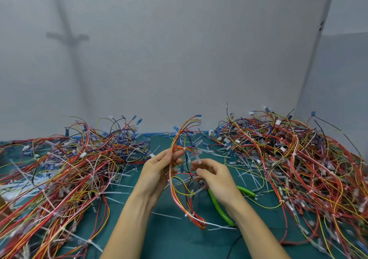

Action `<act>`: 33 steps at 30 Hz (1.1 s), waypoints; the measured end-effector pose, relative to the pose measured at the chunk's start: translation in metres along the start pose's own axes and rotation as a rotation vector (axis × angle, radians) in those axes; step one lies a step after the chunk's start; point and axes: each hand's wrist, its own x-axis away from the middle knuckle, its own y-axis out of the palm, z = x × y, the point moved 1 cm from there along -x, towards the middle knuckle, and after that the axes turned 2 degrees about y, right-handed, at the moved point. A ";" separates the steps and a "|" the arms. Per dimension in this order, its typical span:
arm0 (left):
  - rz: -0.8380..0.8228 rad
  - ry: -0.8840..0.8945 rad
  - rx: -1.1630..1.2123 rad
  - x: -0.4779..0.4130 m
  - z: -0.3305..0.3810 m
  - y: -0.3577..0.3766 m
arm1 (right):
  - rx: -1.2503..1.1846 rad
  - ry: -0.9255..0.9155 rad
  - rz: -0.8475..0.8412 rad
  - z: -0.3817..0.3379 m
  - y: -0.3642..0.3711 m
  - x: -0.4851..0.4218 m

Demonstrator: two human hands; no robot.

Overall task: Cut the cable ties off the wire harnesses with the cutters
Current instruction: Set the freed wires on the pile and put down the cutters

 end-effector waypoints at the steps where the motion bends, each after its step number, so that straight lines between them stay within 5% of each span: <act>1: 0.006 0.010 0.029 -0.001 0.000 0.000 | 0.038 0.004 0.025 0.002 0.000 0.000; 6: 0.026 0.037 0.238 -0.003 0.001 0.002 | 0.082 0.086 -0.079 0.001 -0.005 0.001; 11: 0.030 0.038 0.358 -0.004 0.001 -0.001 | -0.169 0.115 -0.119 -0.003 -0.012 0.002; 22: 0.137 0.089 0.248 -0.009 -0.002 -0.013 | -0.369 -0.004 -0.113 -0.004 -0.014 0.002; 33: 0.238 0.202 0.470 -0.008 0.011 -0.016 | -0.025 -0.071 0.026 -0.001 -0.012 0.000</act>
